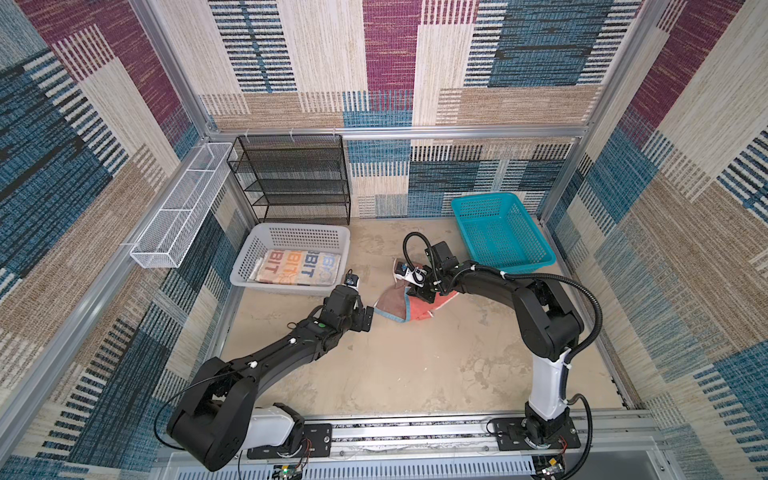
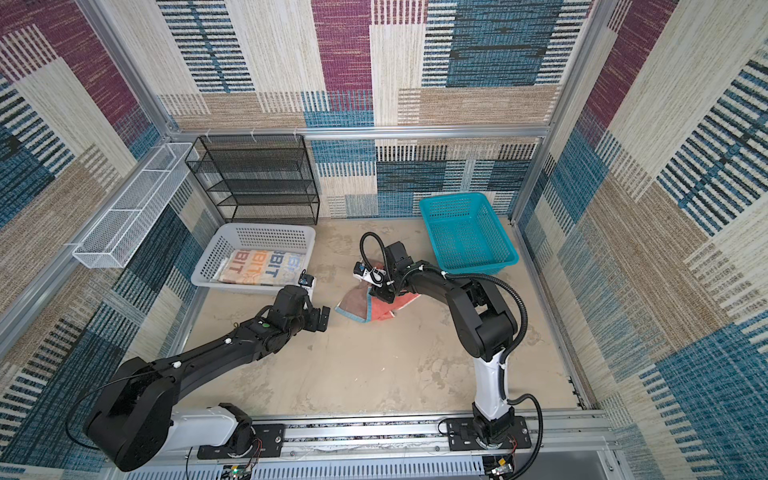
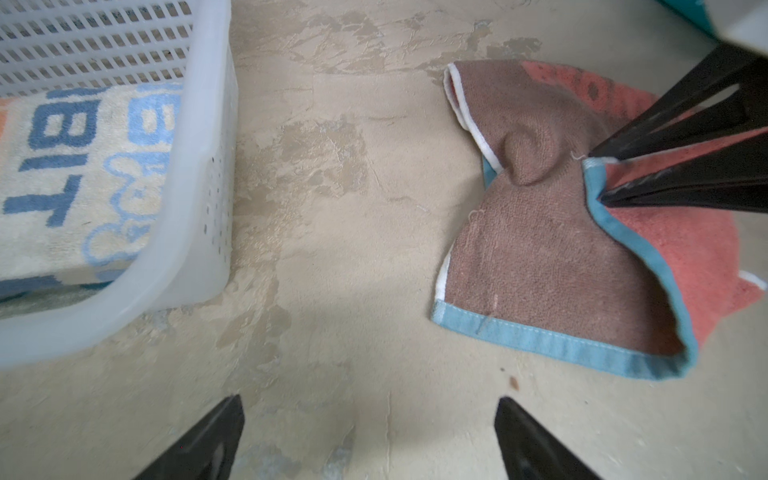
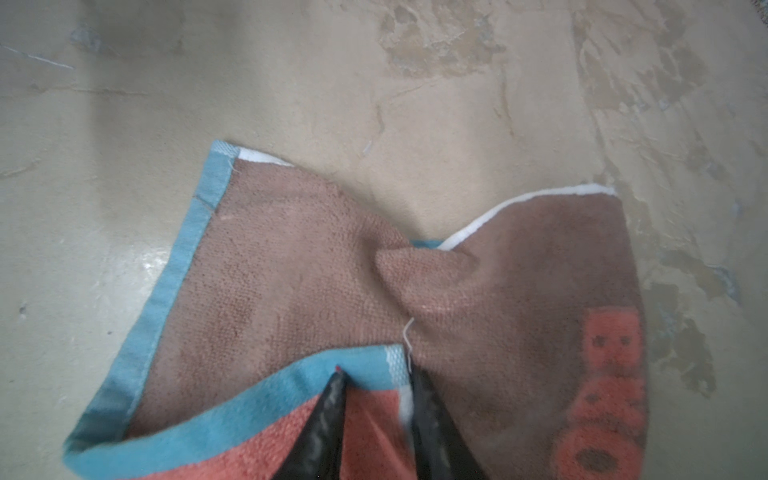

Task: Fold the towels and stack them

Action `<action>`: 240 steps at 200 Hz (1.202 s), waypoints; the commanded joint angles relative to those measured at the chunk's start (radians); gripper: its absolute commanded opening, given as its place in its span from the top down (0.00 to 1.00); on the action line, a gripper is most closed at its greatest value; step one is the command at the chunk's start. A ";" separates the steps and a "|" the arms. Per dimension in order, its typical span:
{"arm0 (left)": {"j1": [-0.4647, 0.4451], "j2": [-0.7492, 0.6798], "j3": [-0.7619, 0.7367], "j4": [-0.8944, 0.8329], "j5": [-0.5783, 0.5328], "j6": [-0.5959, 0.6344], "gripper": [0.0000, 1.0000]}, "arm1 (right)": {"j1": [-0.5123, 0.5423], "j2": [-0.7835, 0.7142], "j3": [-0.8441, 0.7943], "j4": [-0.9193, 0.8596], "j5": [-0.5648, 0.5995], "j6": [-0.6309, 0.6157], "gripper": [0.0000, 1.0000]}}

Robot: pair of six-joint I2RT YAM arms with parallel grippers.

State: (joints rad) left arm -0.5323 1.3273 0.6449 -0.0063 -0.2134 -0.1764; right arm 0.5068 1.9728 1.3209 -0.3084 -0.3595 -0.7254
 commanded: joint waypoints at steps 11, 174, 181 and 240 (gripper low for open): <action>0.000 0.016 0.026 -0.011 0.014 -0.045 0.02 | 0.002 -0.029 -0.013 0.050 0.016 0.057 1.00; -0.005 -0.099 0.027 0.118 0.039 0.331 0.01 | 0.002 -0.315 -0.138 0.222 0.005 0.396 1.00; -0.005 -0.100 0.015 0.148 0.042 0.361 0.01 | 0.001 -0.323 -0.138 0.222 -0.006 0.397 1.00; -0.006 -0.030 -0.010 0.285 0.135 0.595 0.01 | 0.001 -0.391 -0.154 0.218 -0.026 0.390 1.00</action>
State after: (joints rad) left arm -0.5373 1.2682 0.6479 0.1707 -0.1471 0.2676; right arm 0.5083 1.6119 1.1767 -0.1200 -0.3630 -0.3408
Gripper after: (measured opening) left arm 0.990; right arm 0.063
